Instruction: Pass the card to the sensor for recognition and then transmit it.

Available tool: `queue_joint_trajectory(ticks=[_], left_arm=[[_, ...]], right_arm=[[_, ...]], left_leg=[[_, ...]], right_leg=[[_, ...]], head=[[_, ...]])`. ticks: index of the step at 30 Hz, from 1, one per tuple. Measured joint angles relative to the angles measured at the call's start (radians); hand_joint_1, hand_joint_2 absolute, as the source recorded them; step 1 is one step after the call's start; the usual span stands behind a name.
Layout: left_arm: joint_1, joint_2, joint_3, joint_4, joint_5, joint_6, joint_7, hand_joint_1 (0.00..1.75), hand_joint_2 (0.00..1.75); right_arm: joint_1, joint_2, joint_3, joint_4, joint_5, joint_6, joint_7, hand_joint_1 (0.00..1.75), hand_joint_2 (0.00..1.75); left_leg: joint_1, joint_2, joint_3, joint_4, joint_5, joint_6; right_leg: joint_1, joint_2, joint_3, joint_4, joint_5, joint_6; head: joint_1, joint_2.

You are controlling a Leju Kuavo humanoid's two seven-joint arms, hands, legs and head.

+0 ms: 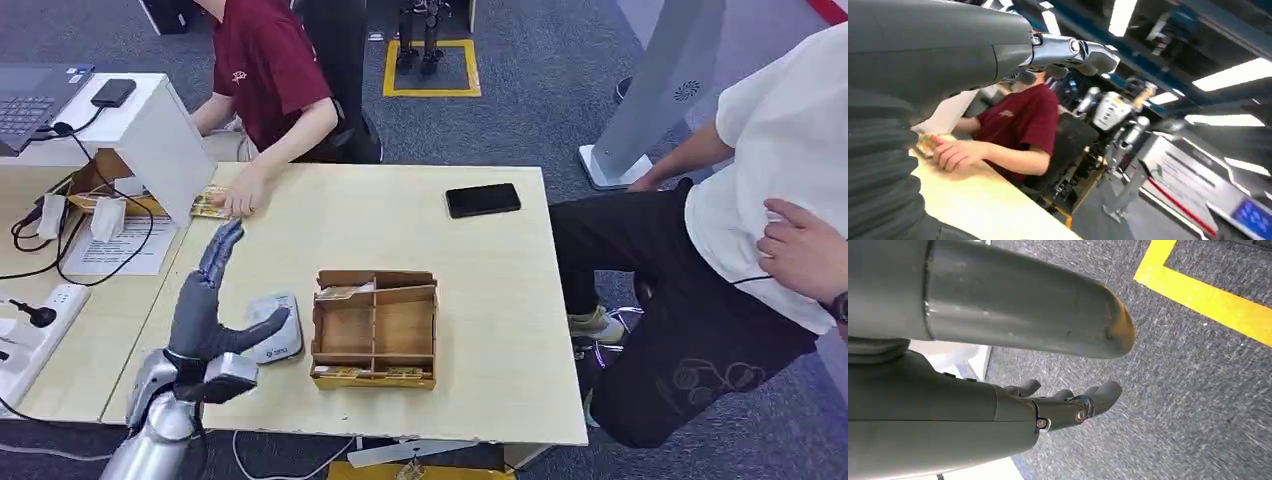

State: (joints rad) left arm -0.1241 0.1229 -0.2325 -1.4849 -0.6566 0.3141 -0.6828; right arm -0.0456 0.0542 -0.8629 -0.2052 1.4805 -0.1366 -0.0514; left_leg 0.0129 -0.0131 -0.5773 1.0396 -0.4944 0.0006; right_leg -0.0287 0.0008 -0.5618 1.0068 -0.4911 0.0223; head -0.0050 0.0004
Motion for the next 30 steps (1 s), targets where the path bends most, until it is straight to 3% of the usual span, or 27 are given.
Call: queue_joint_trajectory(ticks=[2,7,10,12,15,17,27,30], left_arm=[[0.04,0.027,-0.065,-0.03,-0.057,0.044,0.008,0.0,1.75],[0.086,0.074,-0.185,-0.054,-0.083,0.092,-0.01,0.0,1.75],[0.087,0.086,-0.251,-0.056,-0.198,0.147,0.013,0.0,1.75],[0.087,0.093,-0.296,-0.054,-0.183,0.139,0.027,0.0,1.75],[0.087,0.096,-0.334,-0.053,-0.077,0.1,-0.003,0.0,1.75],[0.087,0.101,-0.35,-0.053,-0.079,0.089,-0.005,0.0,1.75],[0.07,0.111,-0.411,0.01,-0.234,0.146,0.069,0.0,1.75],[0.049,0.116,-0.431,0.052,-0.366,0.212,0.168,0.0,1.75]], right_arm=[[-0.001,-0.003,-0.005,0.0,-0.003,-0.01,-0.009,0.0,0.0],[-0.001,-0.011,-0.015,0.0,-0.002,-0.016,-0.021,0.0,0.0],[-0.002,-0.014,-0.021,0.0,0.002,-0.014,-0.013,0.0,0.0],[-0.002,-0.015,-0.023,0.0,0.007,-0.013,-0.011,0.0,0.0],[-0.002,-0.015,-0.027,0.0,0.01,-0.014,-0.007,0.0,0.0],[-0.002,-0.015,-0.028,0.0,0.011,-0.014,-0.001,0.0,0.0],[-0.007,-0.014,-0.028,0.0,0.022,-0.016,-0.004,0.0,0.0],[-0.007,-0.014,-0.028,0.0,0.027,-0.015,-0.004,0.0,0.0]], left_leg=[[0.0,0.0,-0.001,0.0,0.0,0.0],[0.0,0.0,0.0,0.0,0.0,0.0],[0.0,0.0,0.0,0.0,0.0,0.0],[0.0,0.0,0.0,0.0,0.0,0.0],[0.0,0.0,0.0,0.0,0.0,0.0],[0.0,0.0,0.0,0.0,0.0,0.0],[0.0,0.0,0.0,0.0,0.0,0.0],[0.0,0.0,0.0,0.0,0.0,0.0]], right_leg=[[0.0,0.0,0.0,0.0,0.0,0.0],[0.0,0.0,0.0,0.0,0.0,0.0],[0.0,-0.001,0.0,0.0,0.0,0.0],[0.0,-0.001,0.0,0.0,0.001,0.0],[0.0,-0.001,0.0,0.0,0.001,0.0],[0.0,-0.001,0.0,0.0,0.001,0.0],[0.0,-0.001,0.0,0.0,0.001,0.0],[0.0,-0.001,0.0,0.0,0.001,0.0]], head=[[0.0,0.0],[0.0,0.0],[0.0,0.0],[0.0,0.0],[0.0,0.0],[0.0,0.0],[0.0,0.0],[0.0,0.0]])
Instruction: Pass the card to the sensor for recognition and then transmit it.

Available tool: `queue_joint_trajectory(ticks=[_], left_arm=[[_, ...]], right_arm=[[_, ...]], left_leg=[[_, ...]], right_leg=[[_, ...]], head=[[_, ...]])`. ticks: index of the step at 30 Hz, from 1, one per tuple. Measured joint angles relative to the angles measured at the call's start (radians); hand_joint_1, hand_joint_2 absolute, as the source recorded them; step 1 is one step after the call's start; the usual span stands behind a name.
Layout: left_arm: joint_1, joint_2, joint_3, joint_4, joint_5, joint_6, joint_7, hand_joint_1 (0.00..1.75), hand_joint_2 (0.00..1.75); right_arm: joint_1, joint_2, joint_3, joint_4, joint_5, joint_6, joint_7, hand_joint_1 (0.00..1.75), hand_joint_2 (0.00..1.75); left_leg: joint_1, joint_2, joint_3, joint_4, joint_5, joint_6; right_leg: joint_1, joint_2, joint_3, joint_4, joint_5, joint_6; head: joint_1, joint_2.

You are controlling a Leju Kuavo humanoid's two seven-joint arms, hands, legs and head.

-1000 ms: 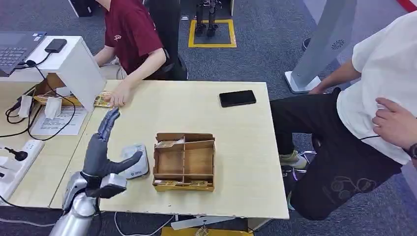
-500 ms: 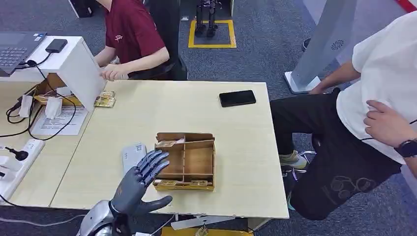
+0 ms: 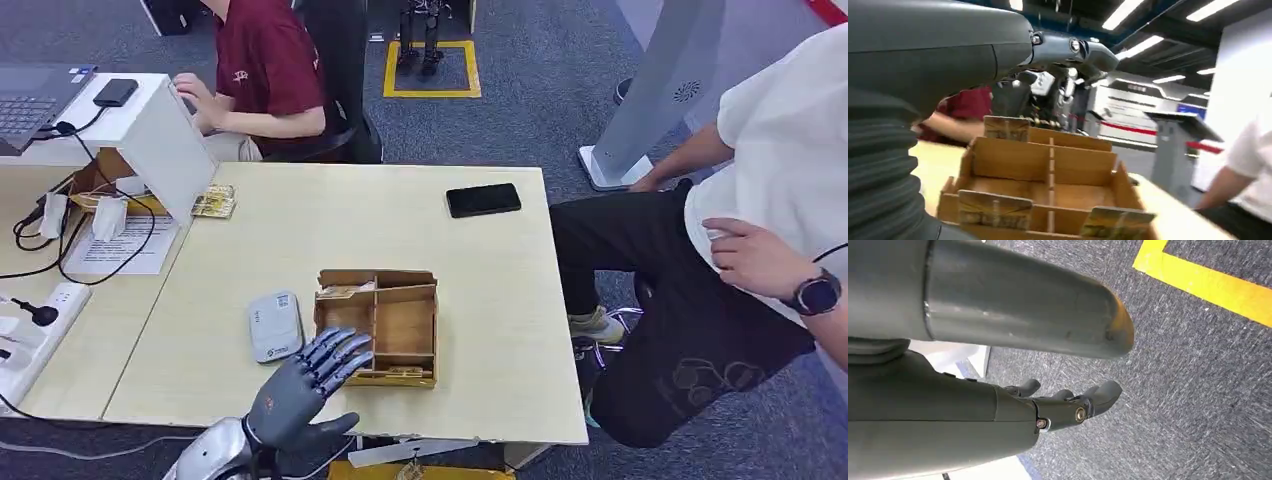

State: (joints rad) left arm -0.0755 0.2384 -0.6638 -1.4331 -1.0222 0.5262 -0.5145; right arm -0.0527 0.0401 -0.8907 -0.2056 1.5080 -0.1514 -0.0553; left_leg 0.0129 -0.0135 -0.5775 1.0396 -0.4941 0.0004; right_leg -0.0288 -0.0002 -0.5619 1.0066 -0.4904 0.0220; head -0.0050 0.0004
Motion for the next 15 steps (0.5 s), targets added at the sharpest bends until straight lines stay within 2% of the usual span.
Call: queue_joint_trajectory(ticks=[3,9,15], left_arm=[[-0.03,0.0,-0.013,0.057,-0.097,0.076,0.098,0.0,1.75],[-0.054,0.0,-0.018,0.124,-0.116,0.095,0.128,0.0,1.75],[-0.063,-0.002,-0.018,0.161,-0.166,0.124,0.199,0.0,1.75]], right_arm=[[0.0,0.0,0.0,0.0,0.004,0.0,0.0,0.0,0.0],[-0.001,0.0,0.0,0.0,0.006,0.0,-0.001,0.0,0.0],[0.0,0.0,0.0,0.0,0.007,-0.002,0.001,0.0,0.0]], left_leg=[[0.0,0.0,0.0,0.0,0.0,0.0],[0.0,0.0,0.0,0.0,0.0,0.0],[0.0,0.0,0.0,0.0,0.0,0.0]], right_leg=[[0.0,0.0,0.0,0.0,0.0,0.0],[0.0,0.0,0.0,0.0,0.0,0.0],[0.0,0.0,0.0,0.0,0.0,0.0]], head=[[0.0,0.0],[0.0,0.0],[0.0,0.0]])
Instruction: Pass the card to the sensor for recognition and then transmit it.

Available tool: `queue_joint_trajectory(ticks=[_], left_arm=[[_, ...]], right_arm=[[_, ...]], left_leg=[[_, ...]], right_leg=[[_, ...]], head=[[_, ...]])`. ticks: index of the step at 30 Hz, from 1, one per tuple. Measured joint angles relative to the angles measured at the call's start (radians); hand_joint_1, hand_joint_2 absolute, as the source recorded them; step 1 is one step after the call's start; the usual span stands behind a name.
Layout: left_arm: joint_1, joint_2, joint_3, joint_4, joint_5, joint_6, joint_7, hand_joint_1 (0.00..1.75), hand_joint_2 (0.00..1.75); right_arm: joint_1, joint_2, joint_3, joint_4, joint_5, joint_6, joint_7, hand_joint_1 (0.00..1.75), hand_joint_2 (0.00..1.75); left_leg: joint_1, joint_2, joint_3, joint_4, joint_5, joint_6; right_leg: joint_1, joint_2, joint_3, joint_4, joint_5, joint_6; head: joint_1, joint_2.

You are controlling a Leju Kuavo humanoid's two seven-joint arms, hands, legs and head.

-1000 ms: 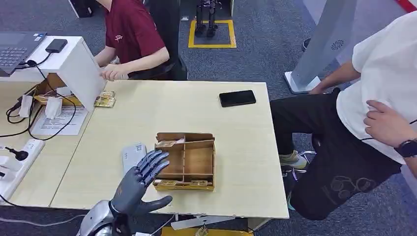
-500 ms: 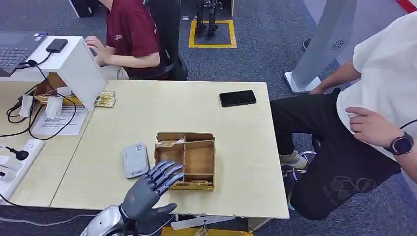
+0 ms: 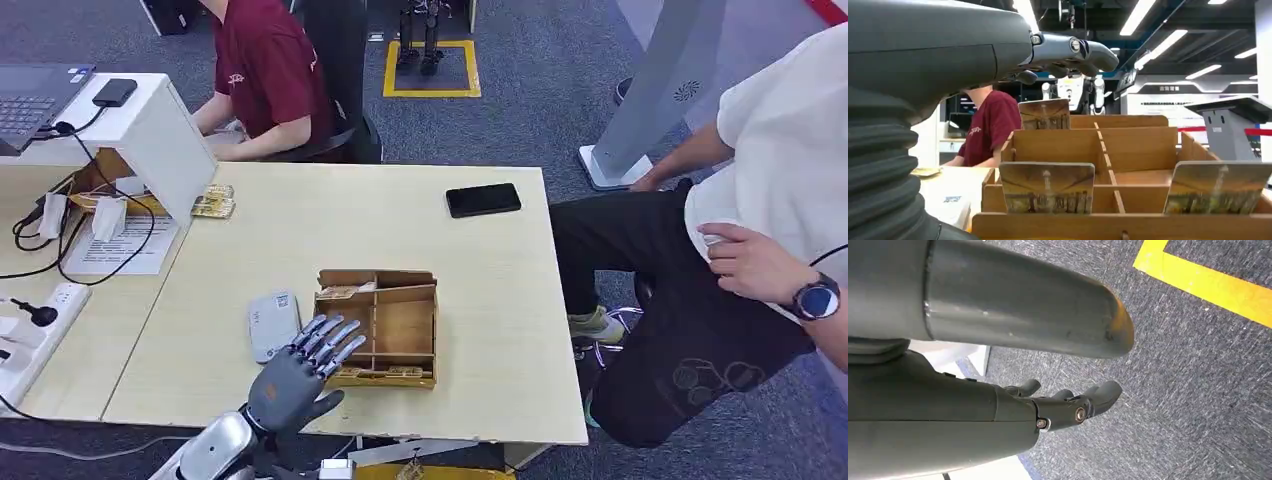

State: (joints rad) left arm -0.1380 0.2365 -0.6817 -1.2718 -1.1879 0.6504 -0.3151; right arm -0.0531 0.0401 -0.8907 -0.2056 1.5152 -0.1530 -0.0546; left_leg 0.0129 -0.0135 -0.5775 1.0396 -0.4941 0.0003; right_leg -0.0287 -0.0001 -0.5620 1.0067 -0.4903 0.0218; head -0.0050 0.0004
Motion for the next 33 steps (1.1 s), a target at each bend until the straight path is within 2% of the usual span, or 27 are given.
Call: queue_joint_trajectory(ticks=[4,12,13,14,15,16,21,33], left_arm=[[-0.01,-0.004,0.0,0.033,-0.029,0.019,0.024,0.0,1.75],[-0.009,-0.01,0.0,0.048,0.027,0.016,-0.005,0.0,1.75],[-0.009,-0.012,0.0,0.048,0.034,0.014,-0.009,0.1,1.75],[-0.009,-0.012,0.0,0.048,0.039,0.01,-0.011,0.42,1.75],[-0.009,-0.012,0.0,0.048,0.042,0.006,-0.014,0.42,1.75],[-0.009,-0.013,0.0,0.048,0.044,0.0,-0.017,1.75,1.75],[-0.009,-0.012,0.0,0.05,0.048,-0.022,-0.019,1.75,1.75],[-0.01,-0.012,0.001,0.051,0.053,-0.023,-0.02,1.75,1.75]], right_arm=[[0.0,0.0,0.0,0.0,0.002,-0.001,0.0,0.0,0.0],[0.0,0.0,-0.001,0.0,0.006,-0.01,-0.001,0.0,0.0],[0.0,0.0,-0.002,0.0,0.007,-0.011,-0.001,0.0,0.0],[0.0,0.0,-0.002,0.0,0.008,-0.011,-0.002,0.0,0.0],[0.0,0.0,-0.002,0.0,0.008,-0.011,-0.002,0.0,0.0],[0.0,0.0,-0.002,0.0,0.008,-0.011,-0.002,0.0,0.0],[0.0,0.0,-0.003,0.0,0.01,-0.012,-0.01,0.0,0.0],[0.0,0.0,-0.003,0.0,0.013,-0.012,-0.01,0.0,0.0]], left_leg=[[0.0,0.0,0.0,0.0,0.0,0.0],[0.0,0.0,0.0,0.0,0.0,0.0],[0.0,0.0,0.0,0.0,0.0,0.0],[0.0,0.0,0.0,0.0,0.0,0.0],[0.0,0.0,0.0,0.0,0.0,0.0],[0.0,0.0,0.0,0.0,0.0,0.0],[0.0,0.0,0.0,0.0,0.0,0.0],[0.0,0.0,0.0,0.0,0.0,0.0]], right_leg=[[0.0,0.0,0.0,0.0,0.0,0.0],[0.0,0.0,0.0,0.0,0.0,0.0],[0.0,0.0,0.0,0.0,0.0,0.0],[0.0,0.0,0.0,0.0,0.0,0.0],[0.0,0.0,0.0,0.0,0.0,0.0],[0.0,0.0,0.0,0.0,0.0,0.0],[0.0,0.0,0.0,0.0,0.0,0.0],[0.0,0.0,0.0,0.0,0.0,0.0]], head=[[0.0,0.0],[0.0,0.0],[0.0,0.0],[0.0,0.0],[0.0,0.0],[0.0,0.0],[0.0,0.0],[0.0,0.0]])
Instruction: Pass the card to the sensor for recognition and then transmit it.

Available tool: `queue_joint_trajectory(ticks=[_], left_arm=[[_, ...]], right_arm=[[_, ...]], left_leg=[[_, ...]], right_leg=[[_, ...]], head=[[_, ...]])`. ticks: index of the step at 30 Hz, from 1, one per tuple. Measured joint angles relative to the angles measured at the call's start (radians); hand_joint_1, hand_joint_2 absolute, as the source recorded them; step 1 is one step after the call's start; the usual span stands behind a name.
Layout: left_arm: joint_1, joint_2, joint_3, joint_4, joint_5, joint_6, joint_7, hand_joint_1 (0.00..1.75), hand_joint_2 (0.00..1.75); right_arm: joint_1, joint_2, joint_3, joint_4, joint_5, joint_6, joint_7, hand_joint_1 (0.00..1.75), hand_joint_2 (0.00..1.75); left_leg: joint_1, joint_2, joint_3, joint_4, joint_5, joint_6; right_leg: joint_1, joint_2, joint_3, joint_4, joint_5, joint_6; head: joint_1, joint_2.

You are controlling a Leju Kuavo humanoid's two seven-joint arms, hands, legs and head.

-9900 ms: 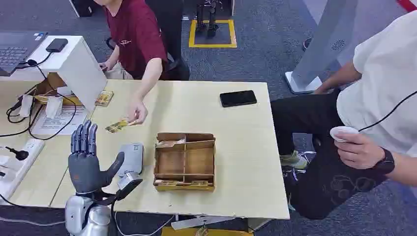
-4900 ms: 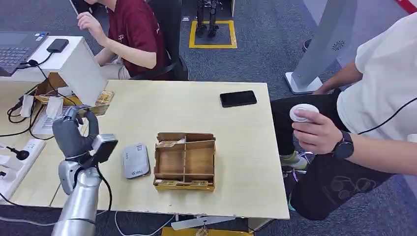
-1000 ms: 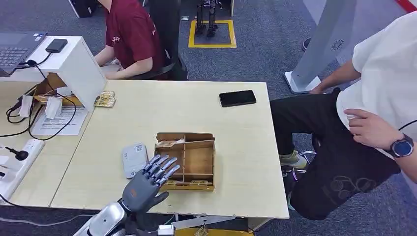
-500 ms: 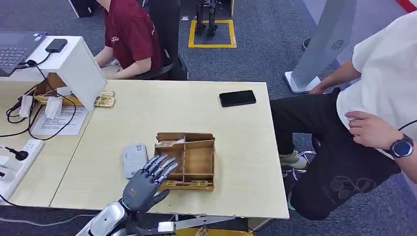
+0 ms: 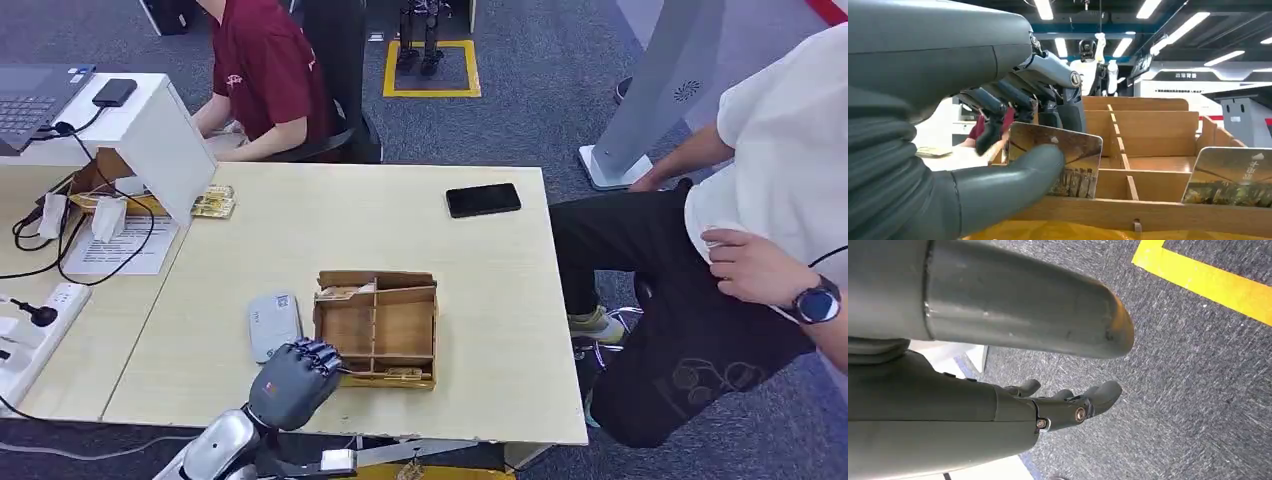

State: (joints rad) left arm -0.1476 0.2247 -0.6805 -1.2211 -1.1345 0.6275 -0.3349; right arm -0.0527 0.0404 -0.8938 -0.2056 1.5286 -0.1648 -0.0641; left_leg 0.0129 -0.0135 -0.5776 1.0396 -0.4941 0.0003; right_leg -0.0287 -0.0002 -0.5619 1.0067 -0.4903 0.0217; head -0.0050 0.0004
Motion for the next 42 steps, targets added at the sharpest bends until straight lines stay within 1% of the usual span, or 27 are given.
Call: queue_joint_trajectory(ticks=[8,10,13,17,22,23,24,26,29,30,32,34,35,37,40,42], left_arm=[[0.001,0.0,0.001,0.0,0.014,-0.004,-0.002,1.75,1.75],[0.001,0.0,0.003,0.0,0.043,-0.01,-0.017,1.75,1.75],[-0.001,0.0,0.015,-0.001,0.117,-0.023,-0.053,1.75,1.75],[-0.005,0.0,0.03,-0.009,0.136,-0.037,-0.062,1.75,1.75],[-0.008,0.007,0.042,-0.03,0.145,-0.038,-0.063,1.75,1.75],[-0.012,0.014,0.046,-0.042,0.153,-0.044,-0.063,1.75,1.75],[-0.022,0.028,0.058,-0.082,0.178,-0.067,-0.06,1.75,1.75],[-0.047,0.052,0.079,-0.123,0.206,-0.101,-0.058,1.75,1.75],[-0.099,0.107,0.126,-0.217,0.257,-0.207,-0.043,1.75,1.75],[-0.122,0.128,0.15,-0.255,0.268,-0.24,-0.041,1.75,1.75],[-0.187,0.172,0.229,-0.322,0.294,-0.285,-0.037,1.75,1.75],[-0.222,0.194,0.275,-0.346,0.303,-0.304,-0.026,1.75,1.75],[-0.233,0.203,0.284,-0.354,0.303,-0.316,-0.016,1.75,1.75],[-0.272,0.213,0.316,-0.356,0.289,-0.339,0.016,1.75,1.75],[-0.336,0.217,0.365,-0.326,0.272,-0.339,0.04,1.75,1.75],[-0.367,0.216,0.378,-0.295,0.242,-0.333,0.063,1.75,1.75]], right_arm=[[0.0,0.0,0.0,0.0,0.0,0.0,0.0,0.0,0.0],[0.0,0.0,0.0,0.0,0.0,0.0,0.0,0.0,0.0],[0.0,0.0,0.0,0.0,0.002,0.0,-0.003,0.0,0.0],[0.0,0.0,0.0,0.0,0.003,0.0,-0.003,0.0,0.0],[0.0,0.0,0.0,0.0,0.005,0.0,-0.006,0.0,0.0],[0.0,0.0,0.0,0.0,0.007,0.0,-0.006,0.0,0.0],[0.0,0.0,0.0,0.0,0.008,0.0,-0.006,0.0,0.0],[0.0,0.0,0.0,0.0,0.01,0.0,-0.006,0.0,0.0],[0.0,0.0,0.0,0.0,0.01,0.0,-0.009,0.0,0.0],[0.0,0.001,-0.001,0.0,0.01,0.0,-0.009,0.0,0.0],[-0.001,0.004,-0.001,0.0,0.01,0.0,-0.01,0.0,0.0],[-0.001,0.006,-0.001,0.0,0.011,0.0,-0.009,0.0,0.0],[-0.001,0.007,-0.001,0.0,0.011,0.0,-0.008,0.0,0.0],[-0.003,0.008,-0.001,0.0,0.013,0.0,-0.008,0.0,0.0],[-0.005,0.01,-0.001,0.0,0.014,0.0,-0.008,0.0,0.0],[-0.006,0.012,-0.001,0.0,0.016,0.0,-0.005,0.0,0.0]], left_leg=[[0.0,0.0,0.0,0.0,0.0,0.0],[0.0,0.0,0.0,0.0,0.0,0.0],[0.0,0.0,0.0,0.0,0.0,0.0],[0.0,0.0,0.0,0.0,0.0,0.0],[0.0,0.0,0.0,0.0,0.0,0.0],[0.0,0.0,0.0,0.0,0.0,0.0],[0.0,0.0,0.0,0.0,0.0,0.0],[0.001,0.0,0.0,0.0,0.001,-0.001],[0.002,0.0,0.0,0.0,0.002,-0.001],[0.003,0.0,-0.001,0.0,0.002,-0.002],[0.003,-0.001,-0.001,0.0,0.003,-0.004],[0.004,-0.001,0.0,0.0,0.003,-0.004],[0.004,-0.001,0.0,0.0,0.003,-0.004],[0.004,-0.001,-0.001,0.0,0.003,-0.004],[0.004,0.0,-0.001,0.0,0.004,-0.004],[0.004,0.0,-0.001,0.0,0.004,-0.004]], right_leg=[[0.0,0.0,0.0,0.0,0.0,0.0],[0.0,0.0,0.0,0.0,0.0,0.0],[0.0,0.0,0.0,0.0,0.0,0.0],[0.0,0.0,0.0,0.0,0.0,0.0],[0.0,0.0,0.0,0.0,0.0,0.0],[0.0,0.0,0.0,0.0,0.0,0.0],[0.0,0.0,0.0,0.0,0.0,0.0],[0.0,0.0,0.0,0.0,0.0,0.0],[0.002,0.0,0.0,0.002,0.001,-0.001],[0.002,0.0,-0.001,0.002,0.001,-0.002],[0.003,0.0,-0.001,0.002,0.002,-0.003],[0.003,0.0,-0.001,0.002,0.002,-0.003],[0.003,0.0,-0.001,0.002,0.002,-0.003],[0.004,0.0,-0.002,0.002,0.002,-0.003],[0.004,0.0,-0.002,0.002,0.003,-0.004],[0.004,0.0,-0.002,0.002,0.003,-0.004]], head=[[0.0,0.0],[0.0,0.0],[0.0,0.0],[0.0,0.0],[0.0,0.0],[0.0,0.0],[0.0,0.0],[0.0,0.0],[0.0,0.0],[0.0,0.0],[0.0,0.0],[0.0,0.0],[-0.001,0.0],[0.001,0.0],[0.0,0.0],[0.0,0.0]])
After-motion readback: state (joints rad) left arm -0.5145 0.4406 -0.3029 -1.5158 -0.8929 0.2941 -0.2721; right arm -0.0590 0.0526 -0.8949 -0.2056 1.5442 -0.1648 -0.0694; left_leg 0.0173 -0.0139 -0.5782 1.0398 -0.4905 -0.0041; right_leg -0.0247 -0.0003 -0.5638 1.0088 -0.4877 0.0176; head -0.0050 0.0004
